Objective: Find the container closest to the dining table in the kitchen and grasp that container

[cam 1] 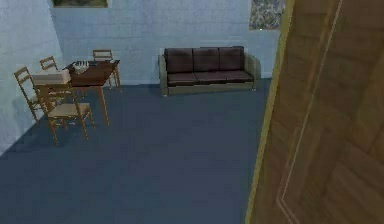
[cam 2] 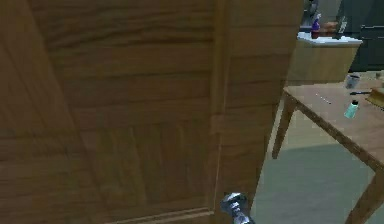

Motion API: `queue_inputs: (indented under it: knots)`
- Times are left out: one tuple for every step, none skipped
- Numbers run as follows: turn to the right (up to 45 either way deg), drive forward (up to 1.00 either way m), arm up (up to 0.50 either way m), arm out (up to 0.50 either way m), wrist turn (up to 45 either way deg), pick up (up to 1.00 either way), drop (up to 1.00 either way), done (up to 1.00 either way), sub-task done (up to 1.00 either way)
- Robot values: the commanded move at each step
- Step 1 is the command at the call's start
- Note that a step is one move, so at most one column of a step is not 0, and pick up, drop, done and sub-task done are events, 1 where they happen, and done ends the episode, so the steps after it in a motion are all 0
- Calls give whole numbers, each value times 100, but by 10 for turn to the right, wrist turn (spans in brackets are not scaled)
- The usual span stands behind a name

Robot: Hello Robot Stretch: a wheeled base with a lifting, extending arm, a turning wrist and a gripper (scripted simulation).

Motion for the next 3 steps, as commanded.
queue_inputs:
  knots:
    - [-450,0,0,0,0,0,0,0,0]
    - [-450,0,0,0,0,0,0,0,0]
    - [-90,0,0,0,0,0,0,0,0]
